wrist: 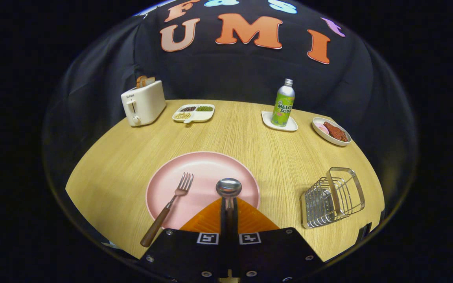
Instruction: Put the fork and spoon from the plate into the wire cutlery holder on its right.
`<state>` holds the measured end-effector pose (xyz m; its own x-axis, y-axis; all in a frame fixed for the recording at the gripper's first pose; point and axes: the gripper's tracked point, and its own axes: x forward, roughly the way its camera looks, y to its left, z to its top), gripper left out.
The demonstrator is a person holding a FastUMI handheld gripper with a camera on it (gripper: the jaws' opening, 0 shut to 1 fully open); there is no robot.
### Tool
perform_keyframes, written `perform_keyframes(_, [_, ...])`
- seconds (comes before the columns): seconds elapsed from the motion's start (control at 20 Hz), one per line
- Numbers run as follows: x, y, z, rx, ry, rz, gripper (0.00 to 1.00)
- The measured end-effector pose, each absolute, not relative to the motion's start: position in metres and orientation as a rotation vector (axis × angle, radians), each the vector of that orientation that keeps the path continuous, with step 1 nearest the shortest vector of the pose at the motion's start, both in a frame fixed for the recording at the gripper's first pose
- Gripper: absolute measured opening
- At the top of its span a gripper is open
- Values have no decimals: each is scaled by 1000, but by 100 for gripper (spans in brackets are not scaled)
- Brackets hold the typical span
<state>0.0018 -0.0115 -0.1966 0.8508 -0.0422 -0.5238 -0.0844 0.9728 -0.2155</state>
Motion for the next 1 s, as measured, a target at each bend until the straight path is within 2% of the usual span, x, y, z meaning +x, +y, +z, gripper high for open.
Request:
perform_keyframes(0.2, [0, -6, -188, -186, 548, 35, 5])
perform_keyframes(0.3, [0, -8, -170, -184, 533, 47, 2])
perform_keyframes(0.55, [-9, -33, -117, -180, 515, 58, 2])
perform_keyframes(1.0, [-44, -128, -59, -178, 548, -82, 1])
